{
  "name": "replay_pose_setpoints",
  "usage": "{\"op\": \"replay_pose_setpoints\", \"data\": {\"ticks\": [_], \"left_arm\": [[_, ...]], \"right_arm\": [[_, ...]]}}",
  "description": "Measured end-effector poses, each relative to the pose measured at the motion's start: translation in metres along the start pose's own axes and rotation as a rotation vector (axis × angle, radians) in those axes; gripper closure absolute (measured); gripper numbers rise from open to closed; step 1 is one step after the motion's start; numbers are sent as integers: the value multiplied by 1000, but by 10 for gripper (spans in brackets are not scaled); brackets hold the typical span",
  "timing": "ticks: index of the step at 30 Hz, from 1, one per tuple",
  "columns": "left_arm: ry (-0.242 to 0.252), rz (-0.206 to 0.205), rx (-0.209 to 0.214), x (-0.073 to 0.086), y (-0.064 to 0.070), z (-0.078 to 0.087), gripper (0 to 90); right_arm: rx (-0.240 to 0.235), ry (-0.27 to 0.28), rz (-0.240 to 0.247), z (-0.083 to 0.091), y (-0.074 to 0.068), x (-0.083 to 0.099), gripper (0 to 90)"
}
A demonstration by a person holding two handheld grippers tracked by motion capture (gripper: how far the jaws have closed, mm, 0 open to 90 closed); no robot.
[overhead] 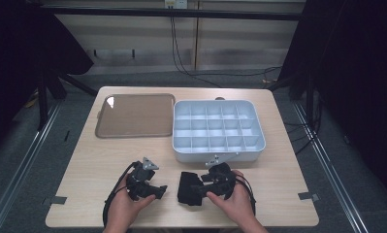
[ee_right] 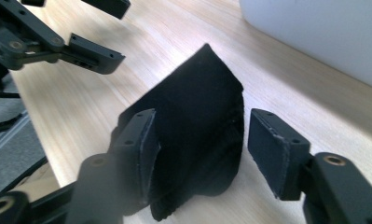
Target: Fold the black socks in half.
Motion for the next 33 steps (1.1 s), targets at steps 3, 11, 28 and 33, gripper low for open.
{"op": "replay_pose_setpoints", "data": {"ticks": [3,11,28,33], "left_arm": [[6,-3,7,0,1,0,269],[7,-8,16,-3,2,-1,273],[27,-27,5,2,-4,-6,244],[32,-47,-7,4,-5,-10,233]], "right_arm": [[10,-18,-11,-4,1,6,402],[-14,-10,-53,-12,7,21,393],[-81,-22,-43,-9,4,20,737],[-86,-17,-58,-4,9,17,750]]}}
Point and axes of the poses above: each handheld gripper's, and its own axes: z roughly backward along the jaws, x roughly out of its underside, y roughly to its right, the point moved 8 cm from there along -z, roughly forward along the jaws, and after that the axes turned 8 degrees about -x, right-handed, at the moved point
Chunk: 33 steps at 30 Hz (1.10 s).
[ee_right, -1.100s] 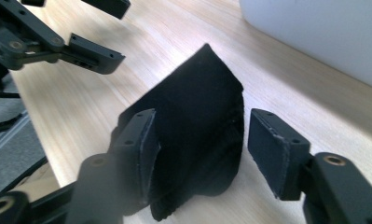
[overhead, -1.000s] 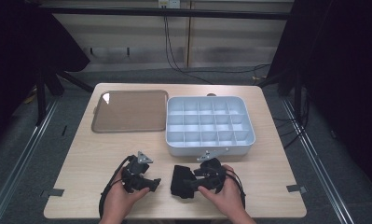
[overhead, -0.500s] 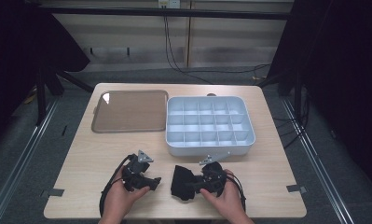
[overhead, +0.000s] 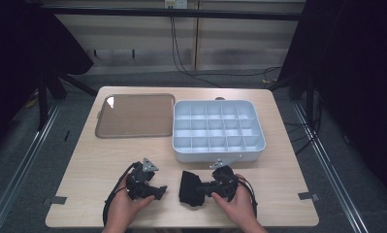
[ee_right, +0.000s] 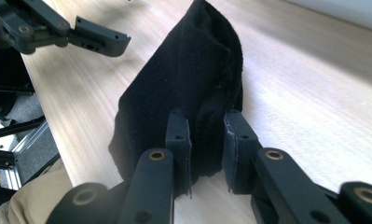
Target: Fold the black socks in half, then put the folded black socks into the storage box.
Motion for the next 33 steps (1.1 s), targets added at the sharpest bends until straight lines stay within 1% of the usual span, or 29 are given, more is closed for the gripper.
{"op": "replay_pose_setpoints", "data": {"ticks": [1,2,3,5,6,7,11,12,13,15,18,20,22,23,24,25,26,28,30,33], "left_arm": [[0,0,0,0,0,0,231],[7,4,-1,0,-1,-1,230],[7,4,-1,0,-1,-1,229],[21,9,1,1,-1,-3,223],[27,8,-4,1,-2,-4,220],[27,-9,-8,2,-3,-5,214],[33,-7,-11,3,-4,-9,186],[35,-5,-15,3,-4,-9,183],[43,-13,-15,2,-4,-9,182],[48,-21,-12,3,-3,-9,177],[53,-19,-2,4,-3,-10,164],[58,-21,2,3,-3,-10,151],[67,-7,-3,4,-2,-11,150],[67,-7,-3,4,-2,-11,147],[72,-21,-7,5,-3,-10,145],[72,-21,-7,5,-3,-10,142],[84,-7,2,5,-2,-11,137],[90,-14,0,6,-1,-11,116],[97,-12,1,6,0,-12,87],[99,-17,-2,7,0,-13,49]], "right_arm": [[0,0,0,0,0,0,750],[13,-3,4,3,2,-2,753],[15,-8,2,5,2,-3,755],[20,-17,15,7,3,-6,758],[23,-19,12,9,2,-7,760],[20,-21,11,11,2,-8,761],[21,-35,8,18,4,-10,764],[24,-41,14,20,5,-11,765],[29,-46,14,22,5,-12,765],[27,-50,14,26,5,-14,765],[22,-47,10,31,5,-17,764],[24,-59,17,38,6,-20,764],[27,-52,15,43,8,-23,764],[23,-49,10,45,9,-24,764],[25,-45,9,48,9,-25,764],[26,-40,5,51,9,-27,764],[21,-37,8,54,10,-28,764],[24,-39,6,59,10,-31,764],[23,-33,5,65,11,-34,764],[13,-30,3,73,12,-38,763]]}}
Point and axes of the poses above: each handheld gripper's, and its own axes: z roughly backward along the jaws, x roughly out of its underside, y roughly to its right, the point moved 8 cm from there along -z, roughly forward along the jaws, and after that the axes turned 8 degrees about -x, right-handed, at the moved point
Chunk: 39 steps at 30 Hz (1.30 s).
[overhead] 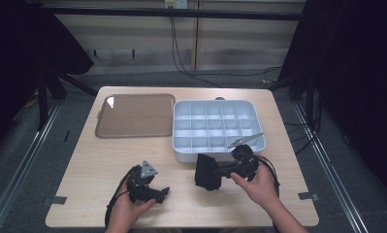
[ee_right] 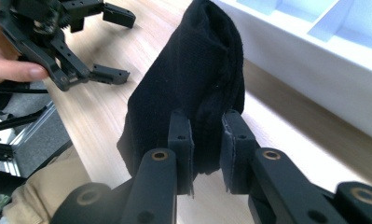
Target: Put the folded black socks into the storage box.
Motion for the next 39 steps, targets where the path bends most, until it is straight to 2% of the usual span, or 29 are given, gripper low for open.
{"op": "replay_pose_setpoints", "data": {"ticks": [4,5,10,13,16,17,22,27,34,36,39], "left_arm": [[11,11,7,0,3,-2,6],[10,-1,5,0,3,-2,0],[13,0,3,1,3,-2,0],[34,-4,8,1,3,-2,0],[48,14,9,2,4,-2,0],[50,1,8,2,3,-2,0],[48,3,8,2,3,-2,0],[51,2,8,2,3,-2,0],[51,3,8,2,3,-2,0],[57,21,9,2,4,-2,0],[57,15,7,1,4,-2,0]], "right_arm": [[5,14,-1,11,2,-5,763],[6,17,-2,14,2,-6,763],[12,24,-8,22,5,-9,763],[19,22,-5,30,6,-10,763],[20,26,0,37,5,-12,763],[22,23,-3,39,5,-13,763],[29,32,5,49,5,-19,763],[25,47,-9,57,8,-24,763],[38,18,-15,68,12,-30,762],[50,5,-22,76,15,-35,762],[66,-3,-29,83,19,-40,762]]}}
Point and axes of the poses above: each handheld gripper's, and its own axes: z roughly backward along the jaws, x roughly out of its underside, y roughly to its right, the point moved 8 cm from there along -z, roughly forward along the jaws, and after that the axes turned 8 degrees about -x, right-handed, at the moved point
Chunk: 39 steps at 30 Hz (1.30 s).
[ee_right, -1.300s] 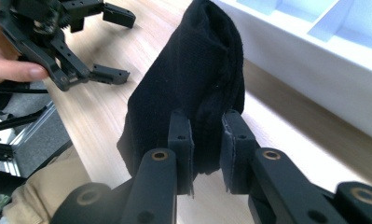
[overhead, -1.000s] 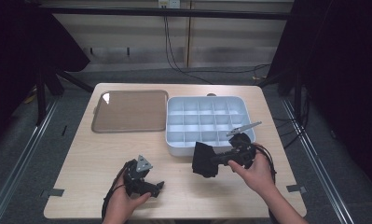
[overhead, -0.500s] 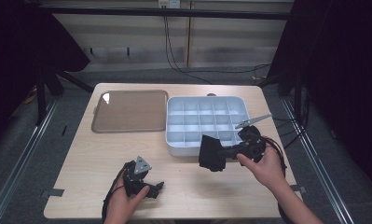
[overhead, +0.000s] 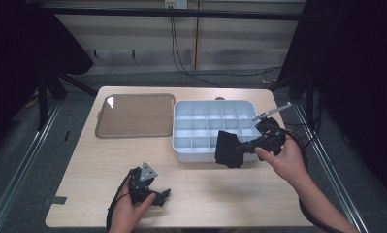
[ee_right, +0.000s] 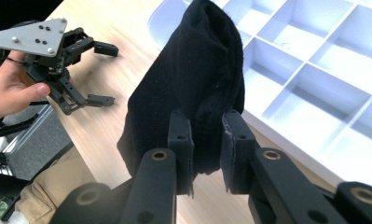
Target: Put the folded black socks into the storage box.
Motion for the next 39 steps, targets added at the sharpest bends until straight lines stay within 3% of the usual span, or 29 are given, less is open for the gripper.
{"op": "replay_pose_setpoints", "data": {"ticks": [13,17,26,39], "left_arm": [[-3,-1,-1,0,0,0,0],[-3,0,-1,0,0,0,0],[-2,0,-1,0,0,0,0],[-2,2,-1,0,0,0,0]], "right_arm": [[66,11,-65,19,38,-12,760],[106,6,-111,23,65,-10,760],[151,-19,-204,16,104,7,758],[206,-83,-233,3,121,23,754]]}}
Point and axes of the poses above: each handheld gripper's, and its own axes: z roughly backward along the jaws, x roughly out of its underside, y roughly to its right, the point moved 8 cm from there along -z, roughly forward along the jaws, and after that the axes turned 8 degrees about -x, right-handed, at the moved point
